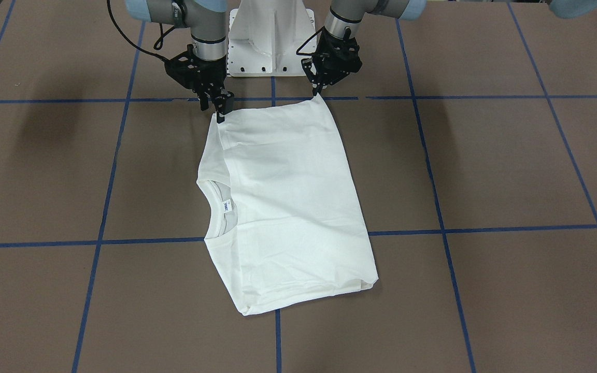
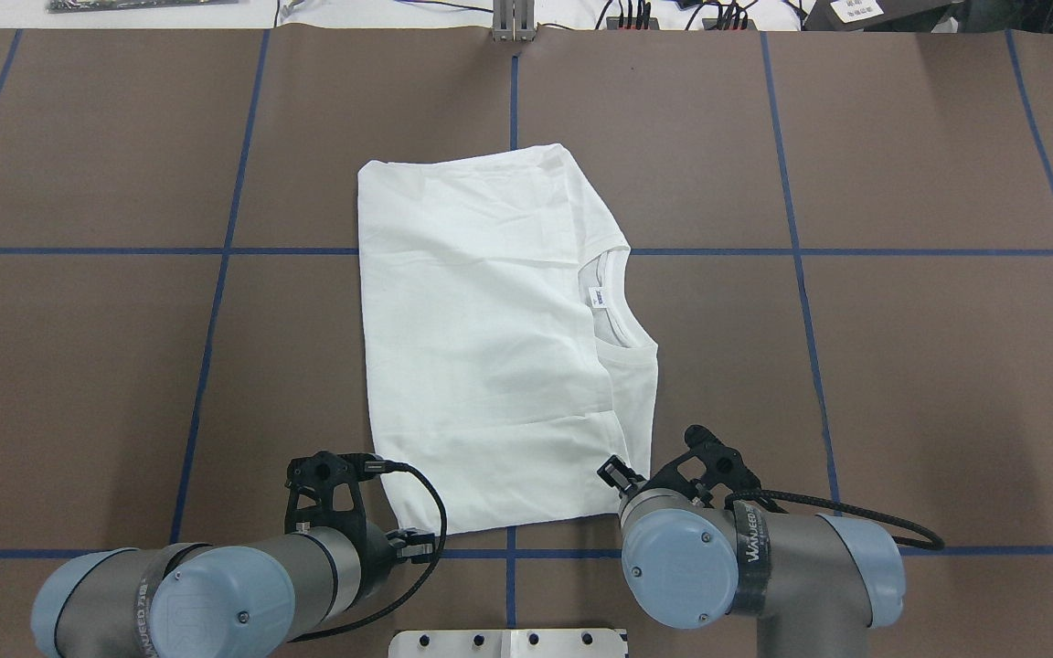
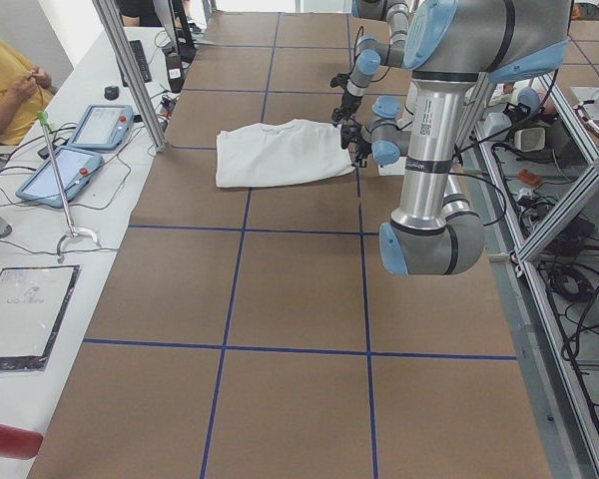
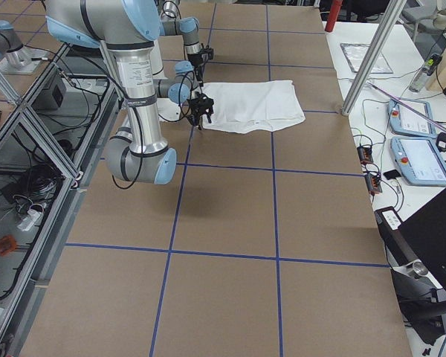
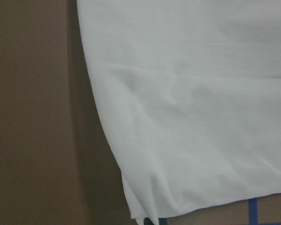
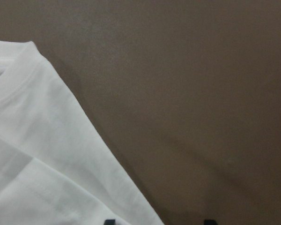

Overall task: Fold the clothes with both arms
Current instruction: 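Grasp the shirt edge nearest the robot with both grippers, then lift the near edge with both grippers and fold it toward the far edge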

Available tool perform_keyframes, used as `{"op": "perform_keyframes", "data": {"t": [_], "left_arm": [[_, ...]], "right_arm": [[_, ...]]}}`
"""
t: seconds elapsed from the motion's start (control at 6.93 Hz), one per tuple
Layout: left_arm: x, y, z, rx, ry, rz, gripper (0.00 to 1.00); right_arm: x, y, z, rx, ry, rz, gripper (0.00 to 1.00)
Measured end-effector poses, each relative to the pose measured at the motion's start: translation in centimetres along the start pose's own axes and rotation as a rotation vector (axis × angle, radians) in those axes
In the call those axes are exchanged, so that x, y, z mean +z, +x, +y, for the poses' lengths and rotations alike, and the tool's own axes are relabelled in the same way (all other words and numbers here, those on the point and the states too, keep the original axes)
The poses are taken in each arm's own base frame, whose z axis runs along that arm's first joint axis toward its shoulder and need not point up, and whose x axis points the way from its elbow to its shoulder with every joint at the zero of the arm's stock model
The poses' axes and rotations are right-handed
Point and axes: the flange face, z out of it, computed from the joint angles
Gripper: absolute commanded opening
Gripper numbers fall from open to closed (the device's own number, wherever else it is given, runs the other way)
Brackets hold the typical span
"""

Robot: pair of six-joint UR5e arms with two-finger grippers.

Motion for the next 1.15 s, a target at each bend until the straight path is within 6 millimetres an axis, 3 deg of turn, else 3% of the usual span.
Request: {"op": "perform_keyframes", "data": {"t": [0.87, 1.01, 1.15], "left_arm": [[-0.11, 0.12, 0.01, 0.000, 0.000, 0.004, 0.00], [-0.12, 0.10, 0.01, 0.000, 0.000, 0.004, 0.00], [-0.14, 0.08, -0.01, 0.000, 0.000, 0.004, 0.00]], "right_arm": [[0.16, -0.50, 0.57, 0.004, 0.008, -0.008, 0.63], [0.15, -0.56, 0.67, 0.004, 0.008, -0.009, 0.53], [0.12, -0.60, 0.73, 0.004, 0.008, -0.010, 0.14]]}}
